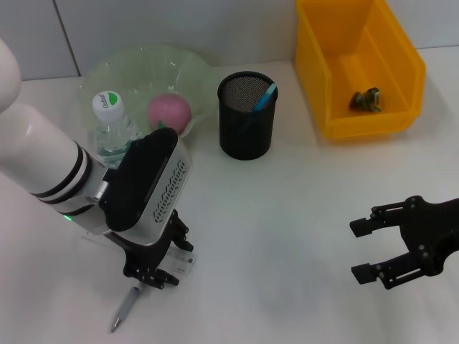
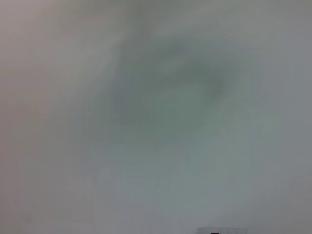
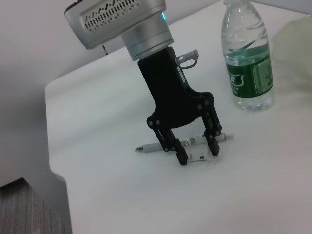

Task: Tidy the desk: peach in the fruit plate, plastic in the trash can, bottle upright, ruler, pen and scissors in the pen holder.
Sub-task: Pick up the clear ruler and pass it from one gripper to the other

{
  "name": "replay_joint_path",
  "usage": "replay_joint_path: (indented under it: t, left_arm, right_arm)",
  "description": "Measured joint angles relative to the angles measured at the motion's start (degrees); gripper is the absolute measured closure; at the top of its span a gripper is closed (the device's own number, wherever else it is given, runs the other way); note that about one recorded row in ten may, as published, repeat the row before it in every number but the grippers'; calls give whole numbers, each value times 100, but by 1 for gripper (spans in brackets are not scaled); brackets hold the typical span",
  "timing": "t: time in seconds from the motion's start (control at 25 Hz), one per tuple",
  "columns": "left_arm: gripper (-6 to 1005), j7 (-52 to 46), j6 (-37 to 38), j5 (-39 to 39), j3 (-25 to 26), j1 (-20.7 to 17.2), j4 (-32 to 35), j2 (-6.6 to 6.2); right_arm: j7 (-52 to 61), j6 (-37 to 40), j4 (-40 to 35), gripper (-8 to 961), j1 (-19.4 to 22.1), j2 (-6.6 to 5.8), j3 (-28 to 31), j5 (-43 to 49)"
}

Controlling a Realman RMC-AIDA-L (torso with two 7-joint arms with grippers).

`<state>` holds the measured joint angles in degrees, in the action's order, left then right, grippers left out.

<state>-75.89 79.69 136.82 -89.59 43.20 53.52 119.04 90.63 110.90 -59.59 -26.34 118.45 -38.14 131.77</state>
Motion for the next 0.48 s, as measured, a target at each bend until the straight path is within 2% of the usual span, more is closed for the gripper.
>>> replay_joint_path:
  t: [0.48]
  left_arm:
    - [571,10,30,-19,-34,60,53,7]
  right_arm:
    - [5,17,-2,121,-3,-1,0,-2]
